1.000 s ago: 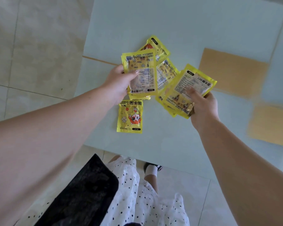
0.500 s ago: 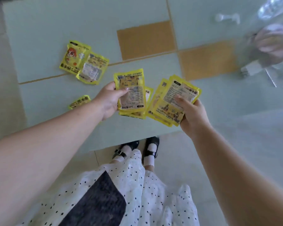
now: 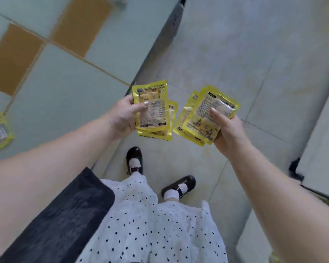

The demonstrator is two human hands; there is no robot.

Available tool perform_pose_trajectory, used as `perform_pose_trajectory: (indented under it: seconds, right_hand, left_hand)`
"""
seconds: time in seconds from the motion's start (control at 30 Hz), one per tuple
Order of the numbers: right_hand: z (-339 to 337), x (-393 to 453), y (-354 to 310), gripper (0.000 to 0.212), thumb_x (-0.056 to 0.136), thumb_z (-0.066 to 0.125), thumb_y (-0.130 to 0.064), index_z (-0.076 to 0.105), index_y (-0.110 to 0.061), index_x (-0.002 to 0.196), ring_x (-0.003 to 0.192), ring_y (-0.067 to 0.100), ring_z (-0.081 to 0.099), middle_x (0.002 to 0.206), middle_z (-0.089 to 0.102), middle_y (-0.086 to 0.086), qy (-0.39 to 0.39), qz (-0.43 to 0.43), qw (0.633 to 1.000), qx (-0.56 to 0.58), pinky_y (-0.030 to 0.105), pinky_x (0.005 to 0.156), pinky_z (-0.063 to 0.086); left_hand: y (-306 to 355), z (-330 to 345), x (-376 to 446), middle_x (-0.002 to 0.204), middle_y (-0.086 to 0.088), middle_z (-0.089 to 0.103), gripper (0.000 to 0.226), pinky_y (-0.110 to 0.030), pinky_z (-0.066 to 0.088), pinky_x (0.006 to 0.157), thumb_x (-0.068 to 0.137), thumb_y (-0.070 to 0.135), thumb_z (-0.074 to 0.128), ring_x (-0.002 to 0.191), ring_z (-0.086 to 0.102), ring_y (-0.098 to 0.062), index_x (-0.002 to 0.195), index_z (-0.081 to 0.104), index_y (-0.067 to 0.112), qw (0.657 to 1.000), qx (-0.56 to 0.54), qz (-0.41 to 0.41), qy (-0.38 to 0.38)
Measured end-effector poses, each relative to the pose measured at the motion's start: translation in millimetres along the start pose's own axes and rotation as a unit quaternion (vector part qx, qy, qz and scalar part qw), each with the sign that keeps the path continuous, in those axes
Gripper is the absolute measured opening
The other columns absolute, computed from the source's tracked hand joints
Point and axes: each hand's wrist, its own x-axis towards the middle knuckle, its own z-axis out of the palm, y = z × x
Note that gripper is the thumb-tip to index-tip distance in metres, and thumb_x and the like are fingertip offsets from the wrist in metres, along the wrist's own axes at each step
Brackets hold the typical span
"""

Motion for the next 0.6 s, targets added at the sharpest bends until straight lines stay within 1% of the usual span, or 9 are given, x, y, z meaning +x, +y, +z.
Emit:
perform_pose_trajectory:
  seconds: [0.07,0.1,0.2,0.27,0.33,0.4,0.47,0.53,0.6]
  right_hand:
    - [-46.9,-13.9,6.2,0.041,0.09,0.057,-0.005,0.05,0.0,0.13,0.096,0.032,0.069,0.116,0.065,0.02,0.045,-0.005,0.998,0.04,0.053,0.084,0.055]
    - [-71.2,-21.2,10.8,0.04,0.09,0.057,-0.004,0.052,0.0,0.129,0.095,0.031,0.068,0.116,0.065,0.019,0.065,-0.009,0.996,0.06,0.052,0.084,0.055]
    - [-147.5,-44.9,29.9,0.024,0.09,0.057,-0.003,0.061,-0.008,0.113,0.093,0.026,0.069,0.108,0.069,0.013,0.117,-0.021,0.986,0.115,0.053,0.085,0.055]
    - [-198.4,-62.9,44.9,0.02,0.09,0.057,-0.003,0.062,-0.012,0.107,0.094,0.026,0.069,0.106,0.07,0.011,0.143,-0.022,0.978,0.15,0.054,0.085,0.054]
    - [-247.9,-81.0,61.8,0.019,0.091,0.057,-0.002,0.063,-0.015,0.103,0.096,0.027,0.068,0.105,0.07,0.009,0.166,-0.016,0.97,0.179,0.054,0.085,0.054]
    - [-295.8,-99.8,81.9,0.019,0.091,0.055,-0.001,0.064,-0.017,0.096,0.095,0.026,0.068,0.103,0.07,0.008,0.189,-0.009,0.96,0.207,0.053,0.085,0.054]
    - [-343.9,-118.9,104.9,0.02,0.091,0.055,-0.001,0.064,-0.018,0.094,0.087,0.023,0.07,0.097,0.071,0.007,0.217,0.007,0.947,0.238,0.052,0.081,0.055]
    - [-388.7,-139.1,130.6,0.019,0.09,0.057,-0.001,0.064,-0.018,0.093,0.079,0.02,0.071,0.09,0.073,0.005,0.247,0.023,0.932,0.265,0.05,0.076,0.056]
    - [-429.2,-162.4,159.0,0.017,0.088,0.062,-0.003,0.064,-0.014,0.1,0.088,0.026,0.07,0.097,0.072,0.009,0.281,0.034,0.916,0.284,0.052,0.078,0.055]
  left_hand:
    - [-10.4,42.1,2.6,0.108,-0.012,0.067,0.02,-0.043,0.06,0.071,0.095,0.005,0.049,0.084,0.07,-0.023,0.114,0.053,0.009,0.998,0.037,-0.023,-0.041]
    - [-17.5,64.0,3.7,0.108,-0.011,0.067,0.021,-0.043,0.06,0.067,0.095,0.006,0.05,0.084,0.07,-0.023,0.115,0.052,0.009,0.996,0.058,-0.035,-0.057]
    - [-47.7,132.6,3.7,0.106,-0.011,0.067,0.027,-0.036,0.059,0.059,0.094,0.005,0.051,0.08,0.072,-0.02,0.121,0.05,0.008,0.987,0.119,-0.06,-0.089]
    - [-72.5,180.5,-2.0,0.104,-0.01,0.068,0.024,-0.034,0.058,0.057,0.094,0.004,0.05,0.078,0.072,-0.019,0.118,0.052,0.009,0.979,0.147,-0.079,-0.113]
    - [-101.8,226.3,-8.2,0.104,-0.011,0.068,0.023,-0.034,0.059,0.058,0.094,0.004,0.05,0.077,0.072,-0.019,0.117,0.052,0.009,0.972,0.174,-0.093,-0.13]
    - [-136.1,267.8,-13.5,0.109,-0.014,0.067,0.027,-0.035,0.06,0.063,0.094,0.005,0.05,0.08,0.071,-0.021,0.121,0.051,0.008,0.963,0.207,-0.108,-0.137]
    - [-174.4,309.0,-19.8,0.111,-0.015,0.067,0.029,-0.038,0.061,0.067,0.094,0.007,0.051,0.083,0.071,-0.023,0.123,0.05,0.008,0.951,0.241,-0.125,-0.147]
    - [-212.5,348.9,-28.2,0.107,-0.014,0.068,0.026,-0.039,0.061,0.069,0.095,0.008,0.05,0.08,0.072,-0.022,0.121,0.05,0.009,0.939,0.271,-0.142,-0.156]
    - [-250.2,386.1,-39.4,0.101,-0.011,0.069,0.023,-0.037,0.061,0.067,0.095,0.008,0.049,0.073,0.072,-0.019,0.118,0.051,0.009,0.926,0.299,-0.156,-0.169]
